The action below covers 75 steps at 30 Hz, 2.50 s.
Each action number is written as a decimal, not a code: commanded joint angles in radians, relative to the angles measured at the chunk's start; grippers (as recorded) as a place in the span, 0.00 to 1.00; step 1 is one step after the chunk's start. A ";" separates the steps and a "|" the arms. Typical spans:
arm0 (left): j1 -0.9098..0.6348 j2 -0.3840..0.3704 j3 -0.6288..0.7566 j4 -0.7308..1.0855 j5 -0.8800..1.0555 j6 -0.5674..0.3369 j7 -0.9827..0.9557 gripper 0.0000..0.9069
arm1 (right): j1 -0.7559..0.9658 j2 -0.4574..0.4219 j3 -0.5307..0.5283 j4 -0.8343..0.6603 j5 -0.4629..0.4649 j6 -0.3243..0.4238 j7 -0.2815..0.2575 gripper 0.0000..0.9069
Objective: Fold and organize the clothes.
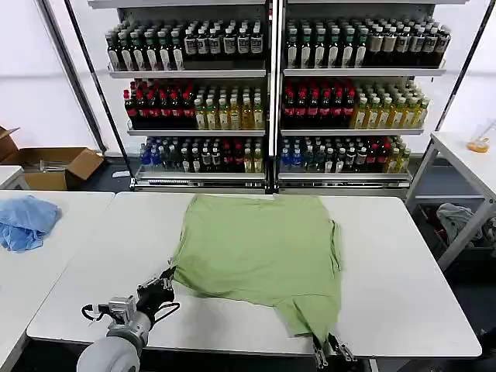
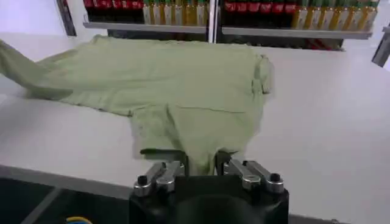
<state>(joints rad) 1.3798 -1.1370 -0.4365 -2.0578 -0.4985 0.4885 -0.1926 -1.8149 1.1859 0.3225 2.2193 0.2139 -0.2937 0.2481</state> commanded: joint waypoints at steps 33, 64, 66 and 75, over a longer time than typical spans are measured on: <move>-0.117 0.048 0.021 0.072 -0.020 0.007 0.008 0.02 | 0.569 -0.232 -0.017 -0.157 0.213 -0.002 0.018 0.00; -0.343 0.023 0.168 0.356 0.089 -0.015 0.011 1.00 | 0.667 -0.172 -0.110 -0.337 0.121 -0.071 -0.022 1.00; -0.333 0.022 0.164 0.350 0.090 -0.016 0.010 1.00 | 0.645 -0.174 -0.095 -0.318 0.121 -0.074 -0.024 1.00; -0.275 0.028 0.133 0.329 0.090 -0.023 0.008 1.00 | 0.522 -0.163 -0.001 -0.272 0.134 -0.077 -0.011 1.00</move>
<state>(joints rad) 1.0872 -1.1097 -0.3010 -1.7412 -0.4124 0.4659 -0.1847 -1.2287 1.0208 0.2788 1.9226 0.3506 -0.3648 0.2377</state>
